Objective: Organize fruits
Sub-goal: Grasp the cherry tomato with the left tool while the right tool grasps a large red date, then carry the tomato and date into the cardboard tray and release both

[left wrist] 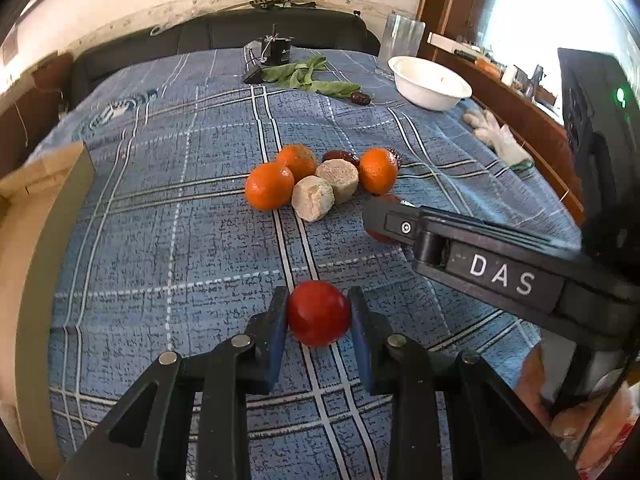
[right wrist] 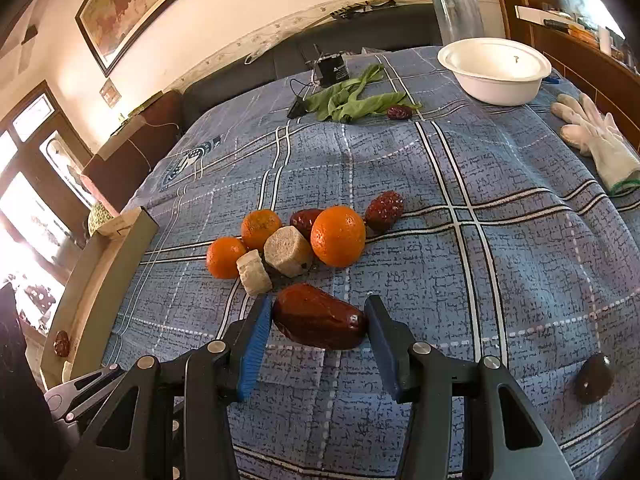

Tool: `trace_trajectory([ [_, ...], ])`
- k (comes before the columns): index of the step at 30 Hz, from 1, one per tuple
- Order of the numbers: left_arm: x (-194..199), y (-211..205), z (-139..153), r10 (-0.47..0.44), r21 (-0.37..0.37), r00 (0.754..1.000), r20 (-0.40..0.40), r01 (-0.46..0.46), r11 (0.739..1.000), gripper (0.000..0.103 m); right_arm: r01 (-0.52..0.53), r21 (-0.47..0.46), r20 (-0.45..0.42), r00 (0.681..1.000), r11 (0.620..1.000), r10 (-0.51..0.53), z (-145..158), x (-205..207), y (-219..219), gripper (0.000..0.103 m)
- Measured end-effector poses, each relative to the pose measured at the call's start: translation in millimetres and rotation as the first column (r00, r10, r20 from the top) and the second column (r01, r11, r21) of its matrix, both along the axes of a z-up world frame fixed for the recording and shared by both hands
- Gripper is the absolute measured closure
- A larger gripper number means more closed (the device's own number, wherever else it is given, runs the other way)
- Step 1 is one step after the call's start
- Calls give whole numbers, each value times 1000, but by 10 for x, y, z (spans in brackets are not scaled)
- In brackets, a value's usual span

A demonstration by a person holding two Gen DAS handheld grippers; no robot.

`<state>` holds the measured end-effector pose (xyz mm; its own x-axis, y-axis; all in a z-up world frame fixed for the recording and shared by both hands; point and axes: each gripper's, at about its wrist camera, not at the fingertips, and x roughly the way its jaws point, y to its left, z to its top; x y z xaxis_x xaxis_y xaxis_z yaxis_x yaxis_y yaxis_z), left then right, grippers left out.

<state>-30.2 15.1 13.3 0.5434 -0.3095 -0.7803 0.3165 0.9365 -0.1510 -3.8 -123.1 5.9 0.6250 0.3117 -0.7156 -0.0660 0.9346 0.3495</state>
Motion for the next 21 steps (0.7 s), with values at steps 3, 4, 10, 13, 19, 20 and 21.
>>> trace_trajectory([
  [3, -36, 152, 47, 33, -43, 999, -12, -33, 999, 75, 1, -7, 4, 1000, 1000, -1, 8, -14, 12, 51],
  [4, -58, 215, 75, 43, -58, 999, -14, -44, 997, 75, 1, -9, 7, 1000, 1000, -1, 7, -19, 14, 51],
  [10, -285, 918, 386, 143, -129, 990, 11, -140, 982, 75, 0, -50, 29, 1000, 999, 1, 60, -72, 79, 51],
  [13, -371, 1406, 522, 239, -131, 971, 30, -233, 964, 75, -38, 12, 25, 999, 999, 38, 150, -138, 137, 51],
  [19, -320, 2315, 525, 426, -59, 905, 25, -424, 904, 74, -186, 16, 79, 980, 982, 184, 515, -294, 716, 51],
  [20, -293, 2417, 512, 444, -47, 896, 24, -443, 895, 74, -224, 2, 88, 971, 975, 223, 579, -311, 899, 51],
  [21, -265, 2517, 499, 467, -26, 884, 26, -466, 884, 74, -251, -7, 92, 964, 968, 250, 615, -318, 1036, 50],
])
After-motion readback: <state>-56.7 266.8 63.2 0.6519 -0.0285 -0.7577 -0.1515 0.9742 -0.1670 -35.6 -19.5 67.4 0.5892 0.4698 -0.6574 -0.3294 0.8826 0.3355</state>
